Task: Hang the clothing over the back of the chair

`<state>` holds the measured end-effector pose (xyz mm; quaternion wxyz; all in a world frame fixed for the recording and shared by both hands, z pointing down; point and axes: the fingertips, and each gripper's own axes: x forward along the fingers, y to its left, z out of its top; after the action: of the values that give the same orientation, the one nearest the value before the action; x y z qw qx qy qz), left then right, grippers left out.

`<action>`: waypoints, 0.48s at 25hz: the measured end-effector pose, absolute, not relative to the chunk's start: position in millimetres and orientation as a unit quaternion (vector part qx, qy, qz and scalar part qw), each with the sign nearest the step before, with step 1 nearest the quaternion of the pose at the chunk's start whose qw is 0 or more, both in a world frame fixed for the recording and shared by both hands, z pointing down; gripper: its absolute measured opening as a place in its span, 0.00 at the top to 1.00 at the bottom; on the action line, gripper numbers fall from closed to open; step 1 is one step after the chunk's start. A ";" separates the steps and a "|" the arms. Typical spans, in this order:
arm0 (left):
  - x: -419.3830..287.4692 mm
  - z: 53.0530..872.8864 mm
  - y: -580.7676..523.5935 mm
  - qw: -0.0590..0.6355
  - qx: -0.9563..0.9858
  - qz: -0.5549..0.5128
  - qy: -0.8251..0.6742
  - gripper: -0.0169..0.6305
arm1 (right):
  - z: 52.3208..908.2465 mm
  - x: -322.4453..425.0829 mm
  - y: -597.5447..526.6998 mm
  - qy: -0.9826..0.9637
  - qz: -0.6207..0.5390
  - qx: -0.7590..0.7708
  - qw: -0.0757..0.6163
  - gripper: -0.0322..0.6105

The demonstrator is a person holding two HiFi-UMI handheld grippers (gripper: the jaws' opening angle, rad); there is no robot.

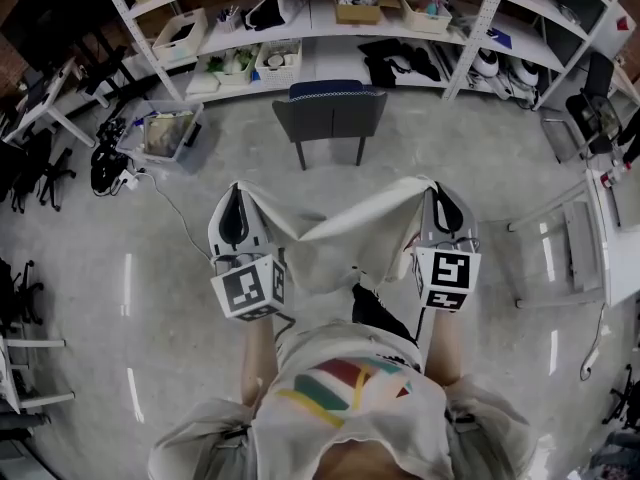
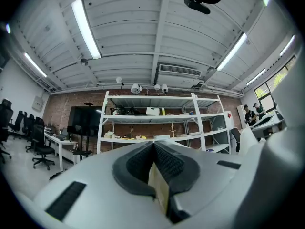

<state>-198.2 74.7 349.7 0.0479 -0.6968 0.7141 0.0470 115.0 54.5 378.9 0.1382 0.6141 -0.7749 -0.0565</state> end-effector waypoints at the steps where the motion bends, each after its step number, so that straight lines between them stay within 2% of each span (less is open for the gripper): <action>1: -196.7 351.1 66.5 0.048 -0.694 0.045 0.717 0.95 | 379.0 118.5 44.3 -0.776 -0.057 0.613 0.136 0.93; 12: -164.8 351.6 -49.6 0.041 -0.685 0.030 0.726 0.95 | 380.5 155.5 -72.6 -0.785 -0.044 0.605 0.126 0.93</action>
<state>-164.8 -49.6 351.6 0.0406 -0.6855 0.7263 0.0297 155.5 -72.6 380.5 0.1265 0.6045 -0.7852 -0.0444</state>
